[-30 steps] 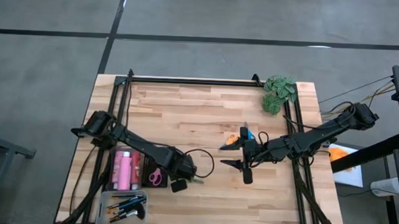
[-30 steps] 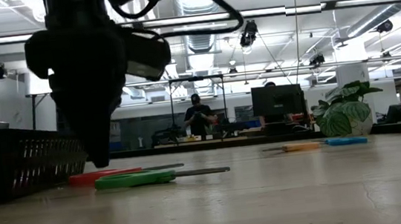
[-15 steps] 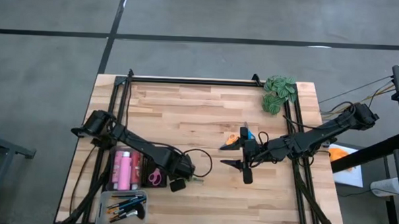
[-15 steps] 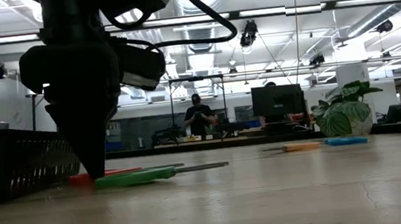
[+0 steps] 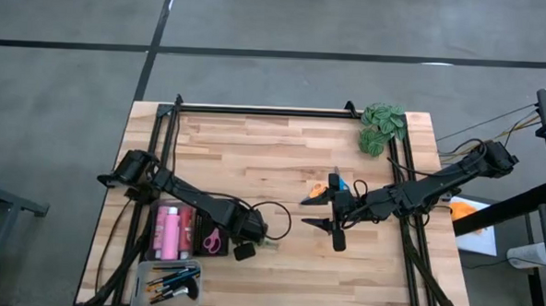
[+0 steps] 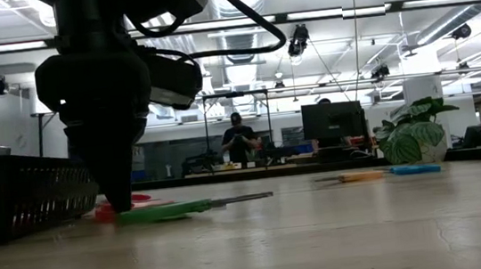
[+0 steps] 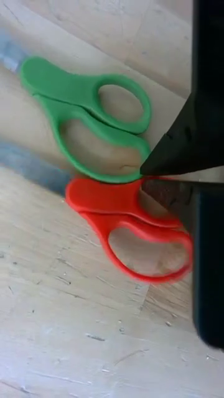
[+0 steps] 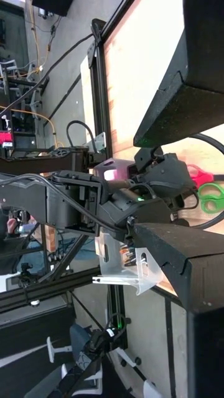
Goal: Pick & Place Paint Supplies
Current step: Put the orange scissors into the black bin
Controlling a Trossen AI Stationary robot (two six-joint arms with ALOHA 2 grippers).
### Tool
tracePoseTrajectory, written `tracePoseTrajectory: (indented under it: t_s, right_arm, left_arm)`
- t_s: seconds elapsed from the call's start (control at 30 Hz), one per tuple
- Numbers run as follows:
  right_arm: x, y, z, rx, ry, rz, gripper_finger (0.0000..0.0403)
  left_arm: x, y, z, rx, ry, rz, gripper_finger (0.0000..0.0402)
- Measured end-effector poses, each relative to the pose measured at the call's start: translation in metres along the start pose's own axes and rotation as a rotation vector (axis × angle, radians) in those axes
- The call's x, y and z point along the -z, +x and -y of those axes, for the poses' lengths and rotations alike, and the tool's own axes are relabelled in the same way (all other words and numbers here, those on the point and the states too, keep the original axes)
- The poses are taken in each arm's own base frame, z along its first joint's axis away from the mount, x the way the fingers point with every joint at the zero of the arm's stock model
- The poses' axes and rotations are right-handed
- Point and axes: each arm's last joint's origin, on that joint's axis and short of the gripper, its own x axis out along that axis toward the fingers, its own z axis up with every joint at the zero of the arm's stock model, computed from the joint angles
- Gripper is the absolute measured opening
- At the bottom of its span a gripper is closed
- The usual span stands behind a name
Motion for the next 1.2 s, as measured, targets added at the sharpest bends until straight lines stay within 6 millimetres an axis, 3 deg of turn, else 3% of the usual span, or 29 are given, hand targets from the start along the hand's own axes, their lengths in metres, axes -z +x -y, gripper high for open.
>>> tracePoseTrajectory:
  t_s: [0.1,0.57,1.2]
  right_arm:
    - [0.0,0.0,0.0,0.0,0.0,0.0,0.0209]
    - [0.0,0.0,0.0,0.0,0.0,0.001,0.0209]
    - [0.0,0.0,0.0,0.0,0.0,0.0,0.0209]
  left_arm:
    - [0.0,0.0,0.0,0.0,-0.001,0.001,0.0004]
    - [-0.007,0.0,-0.004,0.013,-0.034,0.018,0.0002]
    - [-0.041,0.001,-0.046,0.019,-0.536,0.062,0.0002]
